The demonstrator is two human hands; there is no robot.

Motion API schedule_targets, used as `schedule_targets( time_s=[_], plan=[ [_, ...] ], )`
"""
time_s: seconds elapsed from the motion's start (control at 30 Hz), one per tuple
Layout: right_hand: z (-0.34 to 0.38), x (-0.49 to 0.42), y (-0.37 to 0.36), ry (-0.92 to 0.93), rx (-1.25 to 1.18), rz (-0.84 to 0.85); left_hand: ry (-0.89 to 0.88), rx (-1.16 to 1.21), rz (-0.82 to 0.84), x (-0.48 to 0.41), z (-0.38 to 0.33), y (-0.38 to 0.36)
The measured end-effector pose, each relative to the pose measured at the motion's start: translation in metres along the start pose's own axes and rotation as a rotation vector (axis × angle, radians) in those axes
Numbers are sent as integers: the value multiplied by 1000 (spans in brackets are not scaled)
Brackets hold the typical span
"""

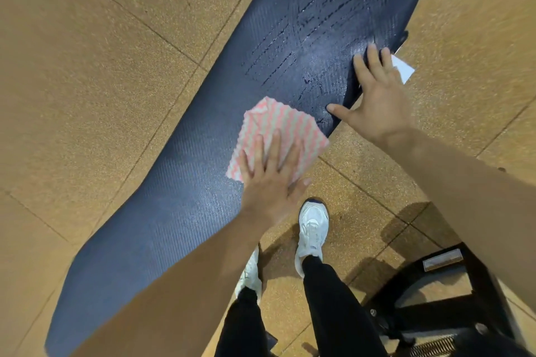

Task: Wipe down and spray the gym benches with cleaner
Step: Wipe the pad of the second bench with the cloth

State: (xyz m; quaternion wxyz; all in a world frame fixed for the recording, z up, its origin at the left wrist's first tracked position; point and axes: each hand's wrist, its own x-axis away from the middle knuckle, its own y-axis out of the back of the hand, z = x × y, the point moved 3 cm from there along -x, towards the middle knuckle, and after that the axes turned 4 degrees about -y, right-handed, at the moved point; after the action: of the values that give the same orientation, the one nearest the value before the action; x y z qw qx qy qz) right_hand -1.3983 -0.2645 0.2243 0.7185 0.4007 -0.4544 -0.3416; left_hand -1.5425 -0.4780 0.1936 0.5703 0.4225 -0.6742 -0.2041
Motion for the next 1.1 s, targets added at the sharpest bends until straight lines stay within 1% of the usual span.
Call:
schedule_targets(
  time_s=[0.07,0.17,0.37,0.5,0.6,0.67,0.73,0.8,0.93,1.1],
  plan=[
    [0,-5,0,6,69,31,25,3,17,-4,8,7],
    [-2,-12,6,10,149,72,137,30,28,-24,23,30],
    [2,-20,15,-28,218,154,312,81,-120,-88,64,97],
    [6,-23,16,-68,253,197,345,116,-137,-114,77,119],
    [7,-27,18,-82,270,226,286,58,-146,-111,64,111],
    [7,-31,21,-91,265,231,175,10,-131,-103,46,99],
    [6,-34,24,-99,264,228,48,-13,-78,-93,25,82],
    [4,-33,24,-92,271,223,-36,-45,-54,-79,4,59],
    [0,-29,24,-90,273,218,-64,-44,-104,-61,-14,38],
    [2,-20,23,-79,253,194,-23,-8,-75,-65,10,63]
  ],
)
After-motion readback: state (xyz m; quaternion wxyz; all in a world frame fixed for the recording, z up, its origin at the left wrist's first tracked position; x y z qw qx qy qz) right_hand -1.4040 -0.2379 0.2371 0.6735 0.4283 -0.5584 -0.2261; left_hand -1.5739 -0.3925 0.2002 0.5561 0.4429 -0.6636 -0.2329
